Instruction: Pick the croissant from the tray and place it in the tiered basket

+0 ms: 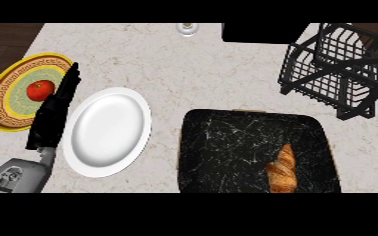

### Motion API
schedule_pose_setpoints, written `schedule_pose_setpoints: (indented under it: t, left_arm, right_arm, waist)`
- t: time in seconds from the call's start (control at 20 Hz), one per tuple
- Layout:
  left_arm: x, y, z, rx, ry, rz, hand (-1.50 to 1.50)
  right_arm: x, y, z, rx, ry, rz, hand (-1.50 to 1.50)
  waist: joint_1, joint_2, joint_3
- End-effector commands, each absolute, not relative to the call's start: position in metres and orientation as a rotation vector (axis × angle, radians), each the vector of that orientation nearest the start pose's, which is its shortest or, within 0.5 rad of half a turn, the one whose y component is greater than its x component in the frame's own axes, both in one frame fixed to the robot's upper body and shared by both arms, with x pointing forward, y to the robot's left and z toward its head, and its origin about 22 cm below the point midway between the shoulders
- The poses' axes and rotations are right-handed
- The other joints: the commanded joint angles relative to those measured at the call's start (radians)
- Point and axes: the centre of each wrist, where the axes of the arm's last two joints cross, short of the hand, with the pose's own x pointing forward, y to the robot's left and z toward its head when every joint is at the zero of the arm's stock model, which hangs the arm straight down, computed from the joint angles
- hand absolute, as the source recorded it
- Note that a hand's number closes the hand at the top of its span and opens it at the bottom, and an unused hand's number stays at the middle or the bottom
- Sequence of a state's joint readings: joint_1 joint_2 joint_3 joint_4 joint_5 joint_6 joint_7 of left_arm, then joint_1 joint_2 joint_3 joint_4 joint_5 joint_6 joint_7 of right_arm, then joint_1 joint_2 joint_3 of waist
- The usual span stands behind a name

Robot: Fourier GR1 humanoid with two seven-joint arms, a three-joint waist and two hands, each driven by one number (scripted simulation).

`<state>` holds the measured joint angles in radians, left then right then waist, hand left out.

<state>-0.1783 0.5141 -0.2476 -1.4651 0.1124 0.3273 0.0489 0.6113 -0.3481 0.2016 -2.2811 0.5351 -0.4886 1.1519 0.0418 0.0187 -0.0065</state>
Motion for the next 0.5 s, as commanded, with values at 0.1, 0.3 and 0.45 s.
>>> schedule_pose_setpoints:
  t: [0.1,0.3,0.45]
  left_arm:
    - [0.282,0.289,0.042,0.406,-1.565,-0.263,0.00]
    - [0.284,0.281,0.034,0.406,-1.547,-0.246,0.00]
    - [0.288,0.294,0.044,0.421,-1.556,-0.257,0.00]
  right_arm:
    - [0.122,-0.250,0.097,-0.777,-0.478,-0.195,-1.50]
    - [0.130,-0.235,0.091,-0.749,-0.475,-0.176,-1.50]
    - [0.141,-0.232,0.080,-0.767,-0.446,-0.158,-1.50]
  waist:
    - [0.001,-0.004,0.002]
    - [-0.012,-0.004,0.002]
    - [-0.017,-0.008,0.003]
